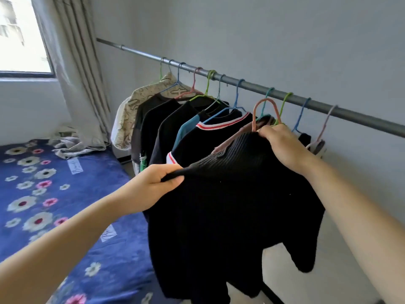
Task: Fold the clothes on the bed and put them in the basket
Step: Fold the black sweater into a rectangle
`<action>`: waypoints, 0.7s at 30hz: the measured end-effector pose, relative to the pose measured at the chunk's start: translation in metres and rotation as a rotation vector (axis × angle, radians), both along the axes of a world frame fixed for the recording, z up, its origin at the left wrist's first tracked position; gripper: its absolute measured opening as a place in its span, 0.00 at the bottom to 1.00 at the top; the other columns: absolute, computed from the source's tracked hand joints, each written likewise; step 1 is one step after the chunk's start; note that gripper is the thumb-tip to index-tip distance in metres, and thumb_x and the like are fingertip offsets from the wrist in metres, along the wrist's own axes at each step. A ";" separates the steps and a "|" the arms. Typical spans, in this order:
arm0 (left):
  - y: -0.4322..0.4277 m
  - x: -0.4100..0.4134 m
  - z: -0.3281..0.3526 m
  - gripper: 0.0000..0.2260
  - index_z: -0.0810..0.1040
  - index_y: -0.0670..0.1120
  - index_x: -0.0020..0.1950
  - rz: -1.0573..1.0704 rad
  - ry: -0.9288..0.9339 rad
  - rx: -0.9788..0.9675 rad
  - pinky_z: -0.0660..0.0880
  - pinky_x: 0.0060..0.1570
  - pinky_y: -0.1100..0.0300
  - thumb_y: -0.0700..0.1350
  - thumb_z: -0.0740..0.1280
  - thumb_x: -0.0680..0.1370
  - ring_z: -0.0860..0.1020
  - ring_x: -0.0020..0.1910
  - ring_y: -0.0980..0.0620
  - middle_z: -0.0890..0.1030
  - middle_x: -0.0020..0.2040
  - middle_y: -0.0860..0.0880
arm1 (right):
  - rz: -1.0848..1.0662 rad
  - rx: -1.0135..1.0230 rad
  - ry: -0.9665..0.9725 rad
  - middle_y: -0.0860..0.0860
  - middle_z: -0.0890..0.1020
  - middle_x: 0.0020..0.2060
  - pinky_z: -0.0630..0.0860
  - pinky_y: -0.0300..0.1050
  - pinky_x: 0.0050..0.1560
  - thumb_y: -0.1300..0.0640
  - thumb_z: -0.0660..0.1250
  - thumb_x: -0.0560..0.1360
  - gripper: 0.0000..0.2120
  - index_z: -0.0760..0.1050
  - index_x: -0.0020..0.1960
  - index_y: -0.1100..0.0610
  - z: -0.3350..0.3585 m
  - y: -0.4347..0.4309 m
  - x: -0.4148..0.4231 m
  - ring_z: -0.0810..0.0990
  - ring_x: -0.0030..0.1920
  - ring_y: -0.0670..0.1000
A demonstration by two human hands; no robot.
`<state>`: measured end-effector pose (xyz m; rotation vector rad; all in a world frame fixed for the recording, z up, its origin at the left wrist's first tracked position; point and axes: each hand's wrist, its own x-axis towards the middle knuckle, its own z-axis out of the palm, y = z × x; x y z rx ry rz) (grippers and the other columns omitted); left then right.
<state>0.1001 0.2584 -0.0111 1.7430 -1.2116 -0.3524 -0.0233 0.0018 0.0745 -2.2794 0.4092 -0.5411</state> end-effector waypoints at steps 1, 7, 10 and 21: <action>0.028 0.009 -0.001 0.10 0.79 0.52 0.43 0.021 0.000 0.022 0.70 0.34 0.64 0.42 0.62 0.82 0.73 0.32 0.58 0.75 0.33 0.52 | 0.071 0.058 -0.001 0.57 0.72 0.31 0.67 0.47 0.39 0.53 0.58 0.79 0.23 0.71 0.37 0.73 0.000 0.020 0.011 0.71 0.34 0.53; 0.189 0.073 0.006 0.07 0.78 0.52 0.45 0.241 -0.092 0.073 0.74 0.40 0.63 0.45 0.63 0.81 0.76 0.36 0.58 0.79 0.38 0.53 | 0.249 0.004 -0.106 0.60 0.69 0.25 0.65 0.43 0.30 0.55 0.62 0.79 0.25 0.69 0.32 0.74 -0.010 0.158 0.109 0.69 0.28 0.54; 0.255 0.103 0.003 0.07 0.80 0.46 0.53 0.329 -0.144 0.108 0.75 0.49 0.58 0.45 0.63 0.81 0.79 0.44 0.56 0.82 0.46 0.51 | 0.256 0.023 -0.219 0.55 0.64 0.24 0.59 0.44 0.28 0.60 0.65 0.75 0.23 0.64 0.26 0.70 -0.023 0.220 0.158 0.62 0.26 0.53; 0.523 0.147 -0.003 0.09 0.78 0.53 0.45 0.633 -0.172 0.191 0.72 0.41 0.68 0.42 0.63 0.81 0.76 0.37 0.60 0.79 0.38 0.56 | 0.764 -0.231 0.116 0.46 0.70 0.27 0.65 0.38 0.34 0.62 0.68 0.68 0.11 0.78 0.31 0.49 -0.056 0.463 0.310 0.68 0.31 0.46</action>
